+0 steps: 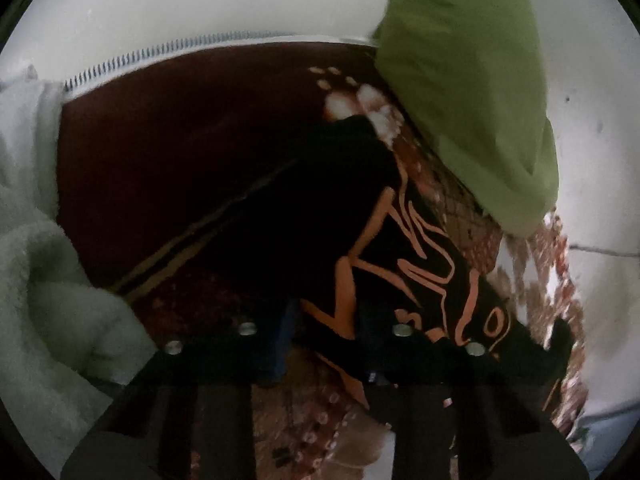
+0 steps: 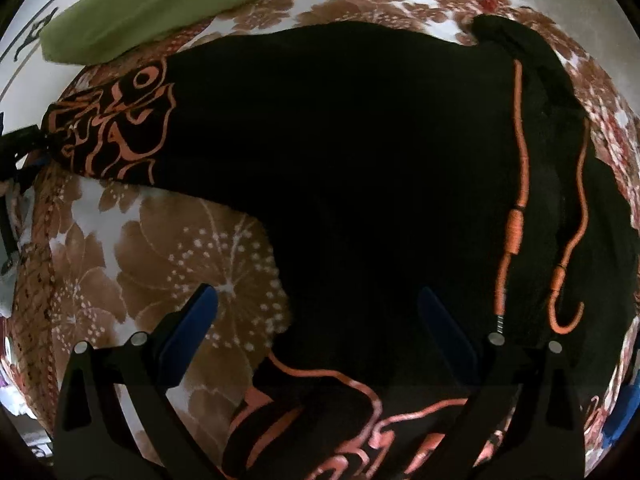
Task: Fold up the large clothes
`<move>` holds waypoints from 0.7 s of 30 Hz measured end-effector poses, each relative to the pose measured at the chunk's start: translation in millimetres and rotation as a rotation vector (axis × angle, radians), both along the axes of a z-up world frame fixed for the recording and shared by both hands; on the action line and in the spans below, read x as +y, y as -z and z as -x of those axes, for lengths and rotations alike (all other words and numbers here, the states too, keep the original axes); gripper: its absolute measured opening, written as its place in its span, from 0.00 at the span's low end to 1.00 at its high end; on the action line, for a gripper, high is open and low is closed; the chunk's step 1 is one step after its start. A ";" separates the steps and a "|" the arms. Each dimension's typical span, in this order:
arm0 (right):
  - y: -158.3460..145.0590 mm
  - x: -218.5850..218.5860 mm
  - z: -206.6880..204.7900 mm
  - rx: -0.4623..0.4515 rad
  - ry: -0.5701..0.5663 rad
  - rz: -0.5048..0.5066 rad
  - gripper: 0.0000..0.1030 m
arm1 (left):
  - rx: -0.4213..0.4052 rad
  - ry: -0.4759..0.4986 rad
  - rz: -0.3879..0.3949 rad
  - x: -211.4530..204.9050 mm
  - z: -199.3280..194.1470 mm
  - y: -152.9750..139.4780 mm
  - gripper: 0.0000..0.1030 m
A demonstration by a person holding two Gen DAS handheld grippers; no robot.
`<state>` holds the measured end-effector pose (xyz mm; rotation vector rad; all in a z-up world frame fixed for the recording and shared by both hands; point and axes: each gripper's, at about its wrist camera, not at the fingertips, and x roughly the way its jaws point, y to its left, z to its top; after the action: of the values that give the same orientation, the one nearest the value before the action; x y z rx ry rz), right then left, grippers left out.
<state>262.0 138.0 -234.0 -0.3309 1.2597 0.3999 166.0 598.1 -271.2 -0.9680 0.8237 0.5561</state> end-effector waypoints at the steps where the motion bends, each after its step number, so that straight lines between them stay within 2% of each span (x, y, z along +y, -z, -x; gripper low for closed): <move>1: 2.1 4.4 1.7 -0.004 -0.012 -0.003 0.96 | -0.005 0.010 -0.004 -0.7 0.1 0.1 0.18; 4: 5.7 12.8 5.8 -0.019 -0.036 -0.008 0.96 | 0.002 0.060 -0.052 -6.6 -1.4 -5.5 0.11; 6: 10.0 16.4 9.4 -0.024 -0.054 0.000 0.96 | -0.014 0.090 -0.093 -12.6 -2.8 -19.3 0.09; 9: 16.6 14.9 13.8 -0.022 -0.067 0.006 0.96 | -0.074 0.196 -0.216 -37.6 -11.9 -64.4 0.09; 12: 26.2 10.9 16.4 -0.011 -0.071 0.011 0.96 | -0.131 0.282 -0.279 -63.7 -21.0 -99.7 0.09; 17: 38.7 6.9 21.5 -0.017 -0.079 -0.006 0.96 | -0.217 0.441 -0.367 -132.9 -42.0 -160.5 0.09; 21: 48.1 1.3 24.1 -0.017 -0.074 -0.034 0.96 | -0.291 0.595 -0.415 -223.7 -59.8 -205.0 0.09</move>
<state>237.9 139.3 -282.1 -0.3522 1.2252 0.4797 225.8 374.4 -66.3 -0.3751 0.6544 0.0560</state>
